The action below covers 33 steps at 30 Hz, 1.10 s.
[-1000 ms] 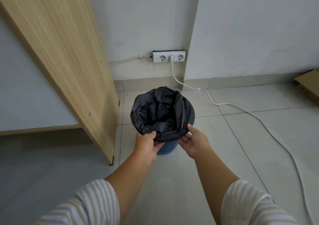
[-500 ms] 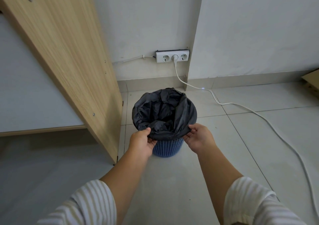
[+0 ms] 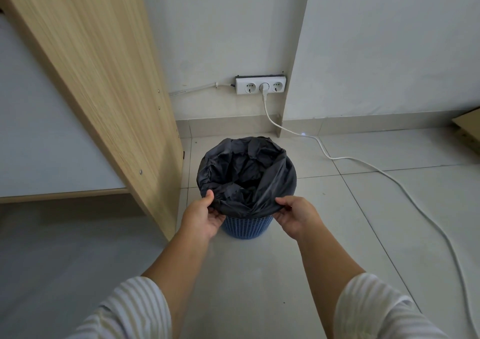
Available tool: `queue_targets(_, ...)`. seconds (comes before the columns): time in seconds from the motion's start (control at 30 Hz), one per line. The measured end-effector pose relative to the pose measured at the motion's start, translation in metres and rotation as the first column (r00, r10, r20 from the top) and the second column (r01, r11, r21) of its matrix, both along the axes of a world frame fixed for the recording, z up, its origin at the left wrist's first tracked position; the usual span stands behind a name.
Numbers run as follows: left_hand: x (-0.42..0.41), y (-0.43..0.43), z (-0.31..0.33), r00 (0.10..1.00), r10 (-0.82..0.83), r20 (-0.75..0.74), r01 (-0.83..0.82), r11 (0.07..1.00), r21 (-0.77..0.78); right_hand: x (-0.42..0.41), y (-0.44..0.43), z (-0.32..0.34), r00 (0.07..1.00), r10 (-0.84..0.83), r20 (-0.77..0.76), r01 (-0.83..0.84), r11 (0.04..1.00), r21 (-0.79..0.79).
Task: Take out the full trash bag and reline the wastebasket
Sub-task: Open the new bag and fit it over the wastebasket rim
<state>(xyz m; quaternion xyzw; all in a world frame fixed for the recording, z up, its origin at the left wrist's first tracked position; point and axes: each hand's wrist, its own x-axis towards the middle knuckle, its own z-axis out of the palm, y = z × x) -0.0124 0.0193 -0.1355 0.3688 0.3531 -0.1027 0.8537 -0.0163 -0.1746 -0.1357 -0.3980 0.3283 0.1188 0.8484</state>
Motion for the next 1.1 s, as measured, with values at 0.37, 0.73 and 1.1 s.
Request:
queue_targets(0.37, 0.009, 0.005, 0.003, 0.997, -0.079, -0.011, 0.08, 0.968, 0.237, -0.007, -0.008, 0.004, 0.989, 0.132, -0.074, -0.137, 0.988, -0.066)
queue_targets(0.73, 0.013, 0.023, 0.008, 0.964, -0.264, -0.019, 0.252, 0.892, 0.375, 0.001, -0.03, 0.009, 0.995, 0.029, -0.098, -0.042, 0.99, -0.134)
queue_targets(1.1, 0.02, 0.025, 0.001, 0.96, -0.279, -0.016, 0.259, 0.865, 0.431, 0.018, -0.036, 0.012, 0.997, 0.068, -0.037, -0.077, 0.921, -0.382)
